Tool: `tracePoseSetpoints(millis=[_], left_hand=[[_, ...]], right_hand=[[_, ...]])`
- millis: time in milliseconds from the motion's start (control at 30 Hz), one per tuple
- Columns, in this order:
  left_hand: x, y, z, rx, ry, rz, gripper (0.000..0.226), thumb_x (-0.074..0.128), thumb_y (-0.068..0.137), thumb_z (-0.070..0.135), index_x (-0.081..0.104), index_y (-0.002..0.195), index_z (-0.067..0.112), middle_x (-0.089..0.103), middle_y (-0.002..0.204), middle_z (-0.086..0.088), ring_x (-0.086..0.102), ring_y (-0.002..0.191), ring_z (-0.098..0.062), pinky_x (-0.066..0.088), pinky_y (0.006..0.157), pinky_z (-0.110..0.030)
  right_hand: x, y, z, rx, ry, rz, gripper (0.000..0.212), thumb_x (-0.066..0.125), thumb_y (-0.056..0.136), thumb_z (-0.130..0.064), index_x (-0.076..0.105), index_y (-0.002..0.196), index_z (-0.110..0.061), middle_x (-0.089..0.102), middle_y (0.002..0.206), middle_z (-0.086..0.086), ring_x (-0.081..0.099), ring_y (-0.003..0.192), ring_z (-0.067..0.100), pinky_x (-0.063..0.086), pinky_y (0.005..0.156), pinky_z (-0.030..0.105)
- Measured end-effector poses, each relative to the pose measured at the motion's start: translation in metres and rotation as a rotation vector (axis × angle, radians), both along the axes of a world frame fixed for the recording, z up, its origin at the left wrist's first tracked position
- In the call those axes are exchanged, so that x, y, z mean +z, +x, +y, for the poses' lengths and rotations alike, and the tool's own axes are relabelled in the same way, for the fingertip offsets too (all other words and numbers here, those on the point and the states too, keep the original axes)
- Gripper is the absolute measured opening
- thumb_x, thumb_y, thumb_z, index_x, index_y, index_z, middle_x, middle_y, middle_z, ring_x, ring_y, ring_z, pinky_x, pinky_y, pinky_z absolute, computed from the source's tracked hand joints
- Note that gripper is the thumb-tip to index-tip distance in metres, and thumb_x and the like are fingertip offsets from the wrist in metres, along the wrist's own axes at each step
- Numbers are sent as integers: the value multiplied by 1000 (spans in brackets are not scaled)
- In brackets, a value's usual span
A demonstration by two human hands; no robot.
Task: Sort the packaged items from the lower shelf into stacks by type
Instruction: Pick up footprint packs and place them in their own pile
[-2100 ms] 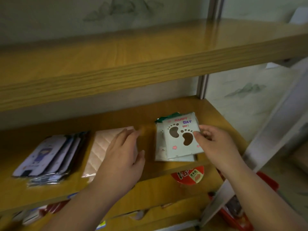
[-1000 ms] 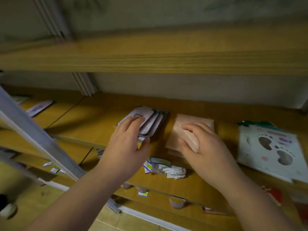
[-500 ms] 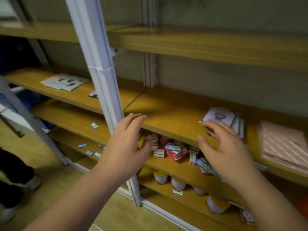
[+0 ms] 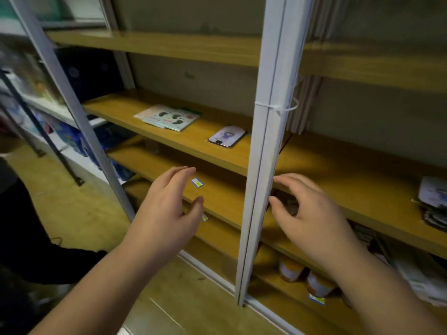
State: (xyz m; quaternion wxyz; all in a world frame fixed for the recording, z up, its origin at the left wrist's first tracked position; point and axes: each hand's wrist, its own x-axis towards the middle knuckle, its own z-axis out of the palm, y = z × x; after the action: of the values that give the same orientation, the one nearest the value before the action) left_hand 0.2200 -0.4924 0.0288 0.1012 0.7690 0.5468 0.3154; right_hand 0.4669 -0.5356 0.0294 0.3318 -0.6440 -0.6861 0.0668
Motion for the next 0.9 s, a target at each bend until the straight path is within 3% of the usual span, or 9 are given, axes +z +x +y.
tracePoseSetpoints(millis=[67, 233, 367, 533, 667, 767, 900], left_hand=[[-5, -14, 10, 23, -25, -9, 64, 50, 86, 50, 36, 147, 34, 40, 146, 15, 37, 135, -5, 37, 107, -30], [-13, -36, 45, 62, -39, 13, 65, 50, 87, 50, 35, 148, 34, 37, 148, 18, 26, 130, 7, 29, 105, -22], [-10, -52, 85, 95, -59, 26, 62, 54, 91, 44, 34, 149, 34, 37, 149, 18, 29, 136, 1, 28, 108, -24], [-4, -66, 144, 130, -86, 22, 62, 51, 88, 48, 35, 147, 36, 37, 147, 20, 33, 137, -2, 34, 112, -32], [-11, -71, 185, 131, -75, 11, 60, 51, 88, 50, 36, 145, 37, 38, 144, 23, 36, 131, 1, 34, 104, -25], [-19, -73, 210, 124, -107, -13, 60, 52, 88, 52, 37, 145, 39, 38, 141, 24, 48, 123, -7, 47, 100, -32], [-29, -81, 252, 104, -94, 30, 63, 50, 88, 54, 35, 147, 37, 41, 148, 17, 36, 134, -4, 36, 102, -25]], right_hand=[[-3, -18, 19, 42, -12, -3, 44, 55, 95, -41, 50, 138, -36, 49, 134, -24, 41, 116, -9, 35, 93, 15], [-9, -55, 70, 143, -5, -28, 44, 54, 94, -41, 54, 136, -31, 51, 133, -21, 35, 113, -14, 24, 93, 4], [-11, -79, 120, 176, 5, -60, 44, 53, 94, -42, 53, 137, -31, 53, 136, -18, 45, 122, -1, 34, 98, 17], [-13, -101, 181, 203, -31, -63, 45, 51, 96, -45, 49, 140, -36, 50, 139, -21, 34, 116, -11, 25, 91, 8], [-14, -115, 218, 210, -80, -111, 48, 51, 97, -44, 46, 143, -32, 50, 143, -16, 41, 128, 0, 26, 95, 13], [-14, -121, 238, 177, -101, -113, 49, 50, 96, -45, 47, 143, -30, 51, 141, -15, 42, 128, 2, 28, 96, 14], [-18, -128, 259, 124, -132, -128, 50, 50, 96, -47, 47, 143, -31, 50, 143, -16, 43, 129, 2, 29, 95, 15]])
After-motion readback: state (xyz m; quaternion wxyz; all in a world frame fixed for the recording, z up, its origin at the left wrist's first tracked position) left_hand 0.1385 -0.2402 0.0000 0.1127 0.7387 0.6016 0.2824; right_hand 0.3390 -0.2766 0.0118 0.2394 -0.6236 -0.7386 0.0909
